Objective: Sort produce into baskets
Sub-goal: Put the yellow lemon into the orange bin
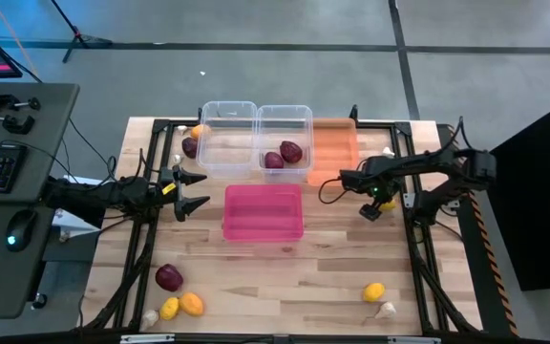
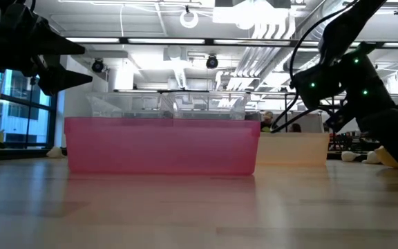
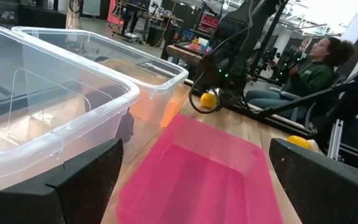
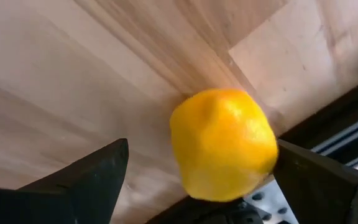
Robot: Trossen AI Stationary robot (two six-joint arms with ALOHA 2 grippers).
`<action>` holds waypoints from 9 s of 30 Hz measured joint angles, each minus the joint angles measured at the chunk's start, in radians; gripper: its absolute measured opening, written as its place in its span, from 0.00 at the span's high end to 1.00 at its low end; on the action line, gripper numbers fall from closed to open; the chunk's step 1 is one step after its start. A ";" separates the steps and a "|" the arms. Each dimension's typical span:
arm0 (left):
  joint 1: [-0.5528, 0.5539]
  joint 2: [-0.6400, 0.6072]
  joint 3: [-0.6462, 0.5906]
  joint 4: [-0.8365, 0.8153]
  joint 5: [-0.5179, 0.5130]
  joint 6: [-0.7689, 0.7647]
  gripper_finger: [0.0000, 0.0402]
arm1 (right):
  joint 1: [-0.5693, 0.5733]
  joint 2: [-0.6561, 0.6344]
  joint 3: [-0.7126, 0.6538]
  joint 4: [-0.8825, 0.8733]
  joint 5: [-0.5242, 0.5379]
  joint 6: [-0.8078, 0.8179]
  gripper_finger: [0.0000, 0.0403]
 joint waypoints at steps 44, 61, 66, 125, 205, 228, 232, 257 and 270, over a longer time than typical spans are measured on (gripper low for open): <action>0.000 0.000 0.000 0.000 0.000 0.000 0.03 | -0.110 -0.182 0.424 0.336 0.087 -0.029 0.58; 0.000 0.000 0.000 0.000 0.000 0.000 0.03 | -0.202 -0.086 0.423 0.333 0.103 -0.105 0.58; 0.000 0.000 0.000 0.000 0.000 0.000 0.03 | -0.216 -0.087 0.423 0.334 0.095 -0.106 0.57; 0.000 0.000 0.000 0.000 0.000 0.000 0.03 | 1.037 -0.415 -0.028 0.546 -0.338 1.750 0.06; 0.000 0.000 0.000 0.000 0.000 0.000 0.03 | 0.992 -0.291 -0.024 0.674 -0.016 1.574 0.44; 0.000 0.000 0.000 0.000 0.000 0.000 0.03 | 0.136 -0.486 -0.023 0.907 0.252 0.558 0.41; 0.000 0.000 0.000 0.000 0.000 0.000 0.03 | 0.015 -0.482 -0.023 0.927 0.254 0.524 0.41; 0.000 0.000 0.000 0.000 0.000 0.000 0.03 | -0.117 -0.482 -0.024 1.007 0.164 0.274 0.25; 0.000 0.000 0.000 0.000 0.000 0.000 0.03 | -0.176 -0.544 0.067 0.948 0.131 0.210 0.04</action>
